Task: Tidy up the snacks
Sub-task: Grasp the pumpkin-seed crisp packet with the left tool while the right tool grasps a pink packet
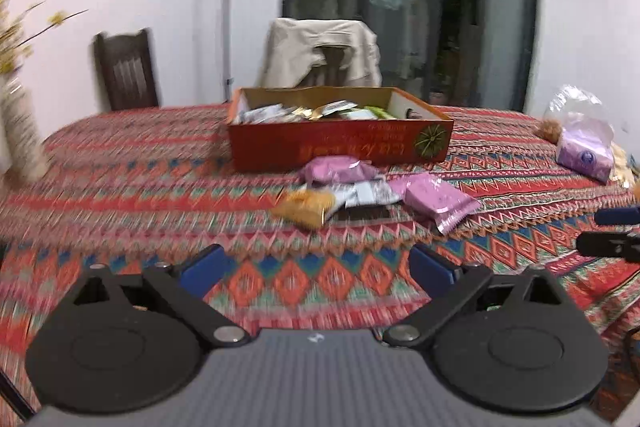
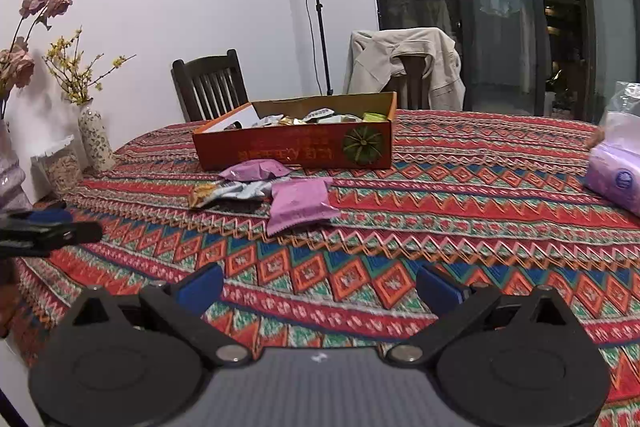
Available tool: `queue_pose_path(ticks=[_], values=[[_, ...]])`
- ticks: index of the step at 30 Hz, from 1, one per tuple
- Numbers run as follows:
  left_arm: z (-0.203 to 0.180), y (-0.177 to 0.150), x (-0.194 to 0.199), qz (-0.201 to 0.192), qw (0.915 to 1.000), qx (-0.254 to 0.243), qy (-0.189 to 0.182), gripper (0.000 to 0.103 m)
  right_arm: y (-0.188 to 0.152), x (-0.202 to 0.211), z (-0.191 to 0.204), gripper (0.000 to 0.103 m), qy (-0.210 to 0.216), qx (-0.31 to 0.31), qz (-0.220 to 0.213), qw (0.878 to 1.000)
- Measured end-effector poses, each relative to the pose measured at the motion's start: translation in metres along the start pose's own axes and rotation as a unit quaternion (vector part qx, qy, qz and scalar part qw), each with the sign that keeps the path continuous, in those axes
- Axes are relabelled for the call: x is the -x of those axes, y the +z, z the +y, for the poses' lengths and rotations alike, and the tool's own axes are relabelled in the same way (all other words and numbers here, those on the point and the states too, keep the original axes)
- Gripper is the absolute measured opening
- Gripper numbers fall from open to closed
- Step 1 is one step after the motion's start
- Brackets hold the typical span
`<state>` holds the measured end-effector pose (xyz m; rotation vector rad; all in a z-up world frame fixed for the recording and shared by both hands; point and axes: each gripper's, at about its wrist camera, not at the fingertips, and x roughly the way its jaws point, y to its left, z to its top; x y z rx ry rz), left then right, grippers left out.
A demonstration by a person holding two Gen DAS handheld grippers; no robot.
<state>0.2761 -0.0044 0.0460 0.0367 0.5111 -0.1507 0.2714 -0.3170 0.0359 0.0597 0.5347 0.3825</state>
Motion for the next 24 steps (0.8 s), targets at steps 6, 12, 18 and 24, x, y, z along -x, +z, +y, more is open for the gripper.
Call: queue_pose_path(ticks=[6, 12, 18, 24], values=[[0.015, 0.029, -0.085, 0.028, 0.9972, -0.051, -0.047, 0.087, 0.029, -0.027, 0.006, 0.103, 0.000, -0.003, -0.001, 1.000], [0.027, 0.038, -0.149, 0.071, 0.9934, -0.040, -0.081, 0.070, 0.056, -0.056, 0.017, 0.103, 0.004, 0.013, 0.006, 1.000], [0.036, 0.037, -0.139, 0.082, 0.9923, -0.032, -0.087, 0.044, 0.079, -0.113, 0.027, 0.100, 0.025, 0.033, 0.040, 0.998], [0.057, 0.028, -0.098, 0.065, 0.9964, 0.012, -0.054, 0.044, 0.080, -0.184, 0.039, 0.088, -0.017, 0.074, 0.088, 0.993]])
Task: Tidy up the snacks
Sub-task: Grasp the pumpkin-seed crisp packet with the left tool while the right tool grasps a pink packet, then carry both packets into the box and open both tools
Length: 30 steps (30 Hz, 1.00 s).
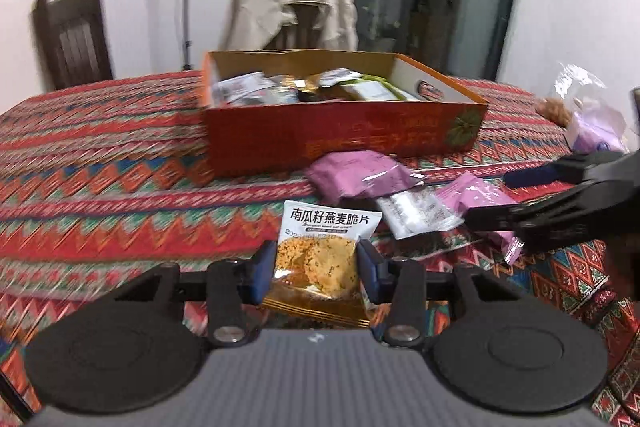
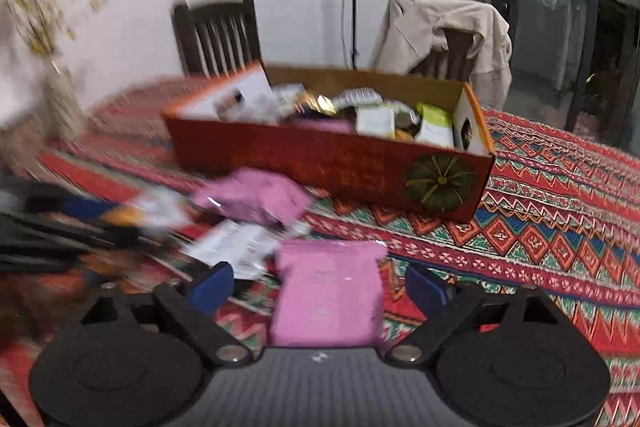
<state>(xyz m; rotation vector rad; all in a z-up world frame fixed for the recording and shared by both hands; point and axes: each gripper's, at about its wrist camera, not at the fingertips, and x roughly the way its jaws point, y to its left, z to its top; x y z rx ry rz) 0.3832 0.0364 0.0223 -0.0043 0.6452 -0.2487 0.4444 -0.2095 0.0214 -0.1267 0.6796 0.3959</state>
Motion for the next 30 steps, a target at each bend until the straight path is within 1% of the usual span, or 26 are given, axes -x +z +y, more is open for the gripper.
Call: queue_pose_path(ticks=[3, 4, 7, 9, 11, 14, 17, 20, 22, 25, 30], values=[[0.008, -0.007, 0.018, -0.010, 0.9996, 0.025, 0.010, 0.044, -0.003, -0.019, 0.001, 0.080, 0.006, -0.006, 0.021, 1.000], [0.009, -0.009, 0.024, -0.014, 0.9993, 0.033, 0.013, 0.044, -0.005, -0.021, 0.001, 0.074, 0.010, -0.008, 0.024, 1.000], [0.007, -0.013, 0.038, -0.025, 0.9983, 0.052, 0.014, 0.044, -0.010, -0.015, 0.004, 0.061, 0.007, -0.003, 0.019, 1.000], [0.003, -0.015, 0.046, -0.032, 0.9977, 0.059, 0.010, 0.044, -0.014, -0.005, 0.001, 0.061, 0.017, -0.016, 0.021, 1.000], [-0.005, -0.015, 0.054, -0.041, 0.9973, 0.060, 0.004, 0.044, -0.020, 0.018, -0.002, 0.061, 0.016, -0.019, 0.011, 1.000], [-0.020, -0.015, 0.066, -0.055, 0.9966, 0.061, -0.008, 0.044, -0.032, 0.069, -0.013, 0.061, 0.008, -0.030, -0.013, 0.999], [-0.036, -0.016, 0.081, -0.072, 0.9953, 0.062, -0.020, 0.044, -0.046, 0.126, -0.028, 0.061, -0.013, -0.053, -0.038, 0.998], [-0.053, -0.019, 0.098, -0.082, 0.9944, 0.060, -0.027, 0.044, -0.060, 0.169, -0.037, 0.061, -0.034, -0.063, -0.056, 0.996], [-0.066, -0.023, 0.111, -0.089, 0.9940, 0.056, -0.029, 0.044, -0.072, 0.196, -0.039, 0.061, -0.038, -0.065, -0.065, 0.995], [-0.080, -0.028, 0.129, -0.101, 0.9934, 0.050, -0.025, 0.044, -0.087, 0.225, -0.043, 0.061, -0.036, -0.063, -0.079, 0.994], [-0.095, -0.032, 0.147, -0.107, 0.9930, 0.051, -0.010, 0.044, -0.106, 0.253, -0.053, 0.061, -0.037, -0.064, -0.087, 0.993]])
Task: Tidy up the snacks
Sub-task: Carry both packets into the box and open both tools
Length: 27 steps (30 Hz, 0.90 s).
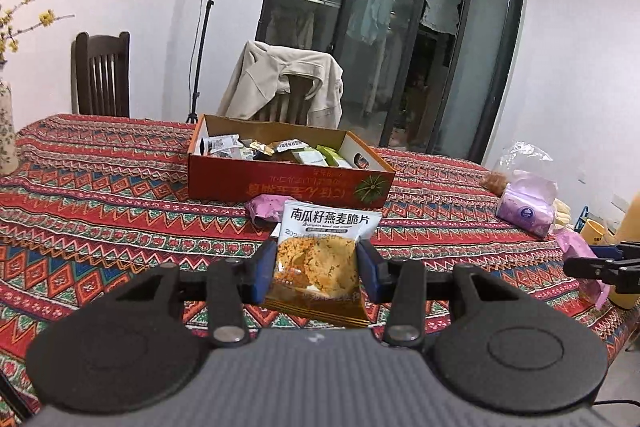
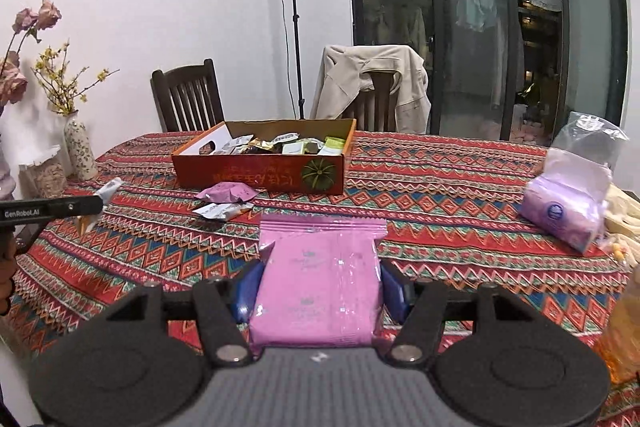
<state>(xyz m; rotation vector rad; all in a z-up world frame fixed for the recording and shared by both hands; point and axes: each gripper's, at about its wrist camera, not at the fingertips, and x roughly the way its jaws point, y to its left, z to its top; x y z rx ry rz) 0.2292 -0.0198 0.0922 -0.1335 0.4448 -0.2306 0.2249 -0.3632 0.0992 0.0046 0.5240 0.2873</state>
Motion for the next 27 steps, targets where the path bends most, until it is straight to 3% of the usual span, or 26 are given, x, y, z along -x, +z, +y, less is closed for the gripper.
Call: queue_pose_path(ticks=[15, 22, 27], values=[[-0.014, 0.000, 0.002, -0.001, 0.9999, -0.013, 0.008, 0.044, -0.014, 0.040, -0.030, 0.061, -0.016, -0.009, -0.025, 1.000], [-0.002, 0.014, -0.023, 0.003, 0.9997, -0.012, 0.023, 0.044, 0.000, -0.006, -0.027, 0.061, 0.006, -0.016, -0.033, 0.999], [0.009, 0.043, -0.076, 0.006, 0.9990, -0.025, 0.035, 0.044, 0.029, -0.071, -0.027, 0.061, 0.041, -0.031, -0.050, 0.997]])
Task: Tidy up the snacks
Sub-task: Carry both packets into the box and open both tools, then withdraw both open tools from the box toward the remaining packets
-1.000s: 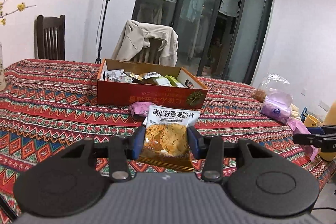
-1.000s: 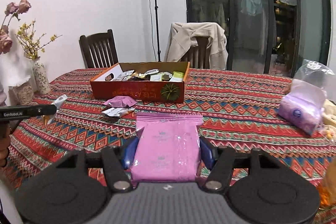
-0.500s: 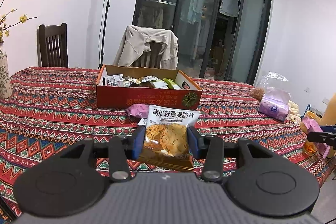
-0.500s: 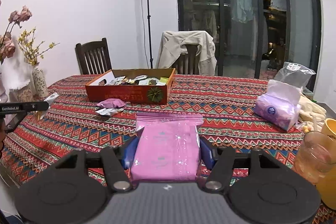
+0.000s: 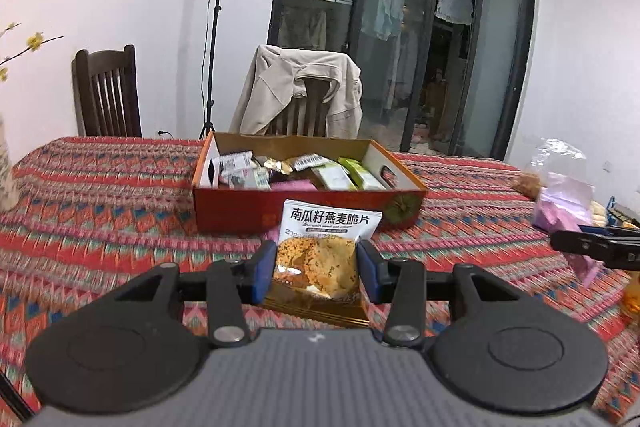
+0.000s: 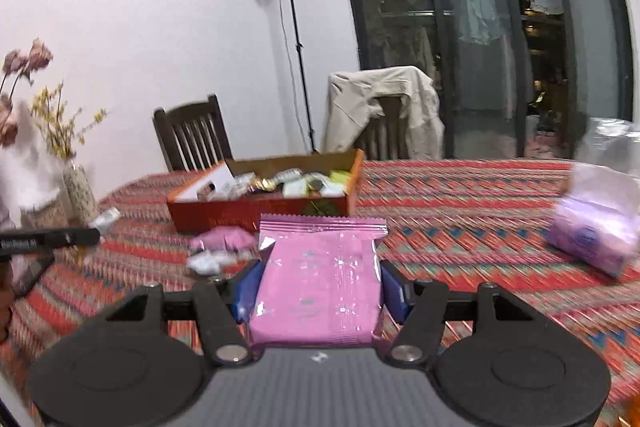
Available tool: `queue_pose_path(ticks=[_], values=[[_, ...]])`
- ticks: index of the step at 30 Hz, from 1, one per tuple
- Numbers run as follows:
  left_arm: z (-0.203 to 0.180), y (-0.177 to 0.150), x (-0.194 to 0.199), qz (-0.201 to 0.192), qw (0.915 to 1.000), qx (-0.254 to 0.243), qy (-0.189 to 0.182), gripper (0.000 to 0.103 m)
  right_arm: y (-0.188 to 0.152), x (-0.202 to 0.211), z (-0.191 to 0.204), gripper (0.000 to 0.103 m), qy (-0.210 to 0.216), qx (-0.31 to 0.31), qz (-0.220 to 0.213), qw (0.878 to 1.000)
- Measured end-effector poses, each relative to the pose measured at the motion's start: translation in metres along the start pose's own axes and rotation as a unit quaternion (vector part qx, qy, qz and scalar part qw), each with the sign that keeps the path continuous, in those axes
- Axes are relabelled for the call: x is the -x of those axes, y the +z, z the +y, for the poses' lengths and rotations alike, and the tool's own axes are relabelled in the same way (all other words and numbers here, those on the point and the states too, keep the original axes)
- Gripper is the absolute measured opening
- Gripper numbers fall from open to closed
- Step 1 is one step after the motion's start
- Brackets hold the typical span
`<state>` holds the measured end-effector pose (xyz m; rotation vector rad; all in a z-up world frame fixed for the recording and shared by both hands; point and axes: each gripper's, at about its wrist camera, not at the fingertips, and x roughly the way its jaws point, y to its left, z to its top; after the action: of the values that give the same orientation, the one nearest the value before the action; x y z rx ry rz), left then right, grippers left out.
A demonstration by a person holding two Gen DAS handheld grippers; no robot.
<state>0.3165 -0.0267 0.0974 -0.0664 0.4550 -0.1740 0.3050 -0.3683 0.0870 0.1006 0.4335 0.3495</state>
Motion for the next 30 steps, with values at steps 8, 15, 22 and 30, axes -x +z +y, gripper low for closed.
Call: queue_pose_path(ticks=[8, 15, 22, 30], values=[[0.017, 0.053, -0.118, 0.018, 0.9998, 0.003, 0.008, 0.044, 0.056, -0.146, 0.006, 0.061, 0.033, 0.009, 0.004, 0.999], [0.032, 0.084, -0.223, 0.063, 0.9971, 0.036, 0.023, 0.045, 0.098, -0.262, 0.014, 0.061, 0.028, 0.021, 0.042, 0.998], [0.037, 0.092, -0.285, 0.084, 0.9934, 0.065, 0.045, 0.065, 0.113, -0.353, 0.009, 0.063, 0.001, 0.022, 0.078, 0.997], [0.045, 0.100, -0.276, 0.080, 0.9946, 0.049, 0.045, 0.079, 0.116, -0.356, -0.004, 0.084, 0.003, -0.005, 0.055, 0.998]])
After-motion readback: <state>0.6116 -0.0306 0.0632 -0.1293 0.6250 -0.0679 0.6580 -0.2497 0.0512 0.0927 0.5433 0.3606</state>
